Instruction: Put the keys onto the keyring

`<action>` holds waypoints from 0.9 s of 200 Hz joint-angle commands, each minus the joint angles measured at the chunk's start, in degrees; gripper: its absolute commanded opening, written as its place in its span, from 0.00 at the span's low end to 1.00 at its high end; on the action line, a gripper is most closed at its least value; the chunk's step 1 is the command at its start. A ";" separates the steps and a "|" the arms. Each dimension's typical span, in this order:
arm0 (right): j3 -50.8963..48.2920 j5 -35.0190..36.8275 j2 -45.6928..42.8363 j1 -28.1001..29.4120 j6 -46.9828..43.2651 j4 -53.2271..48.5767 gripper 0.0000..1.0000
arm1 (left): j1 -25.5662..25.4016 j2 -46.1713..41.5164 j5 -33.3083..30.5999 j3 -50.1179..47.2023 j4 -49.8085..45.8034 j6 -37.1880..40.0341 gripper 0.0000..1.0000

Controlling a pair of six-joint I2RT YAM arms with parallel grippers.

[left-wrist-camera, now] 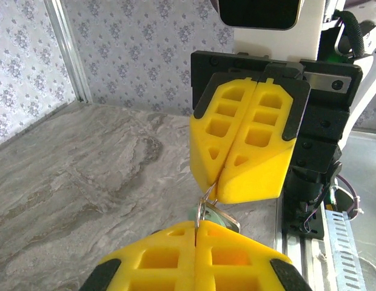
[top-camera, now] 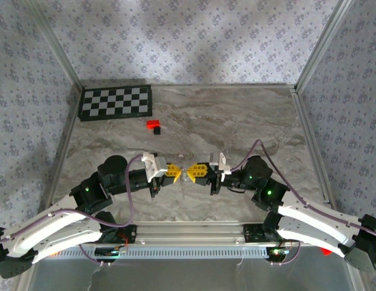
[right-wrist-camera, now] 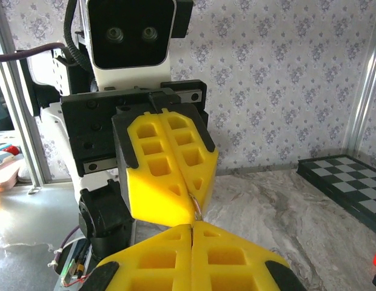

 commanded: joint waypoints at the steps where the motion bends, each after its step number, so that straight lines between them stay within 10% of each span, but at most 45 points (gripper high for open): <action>1: 2.53 -1.43 -0.68 1.53 -2.11 -1.23 0.00 | 0.05 0.46 -1.02 2.19 2.19 0.71 0.00; 180: 3.66 -3.78 0.36 2.61 -3.92 -4.37 0.00 | 0.06 1.42 0.94 3.42 0.53 0.95 0.00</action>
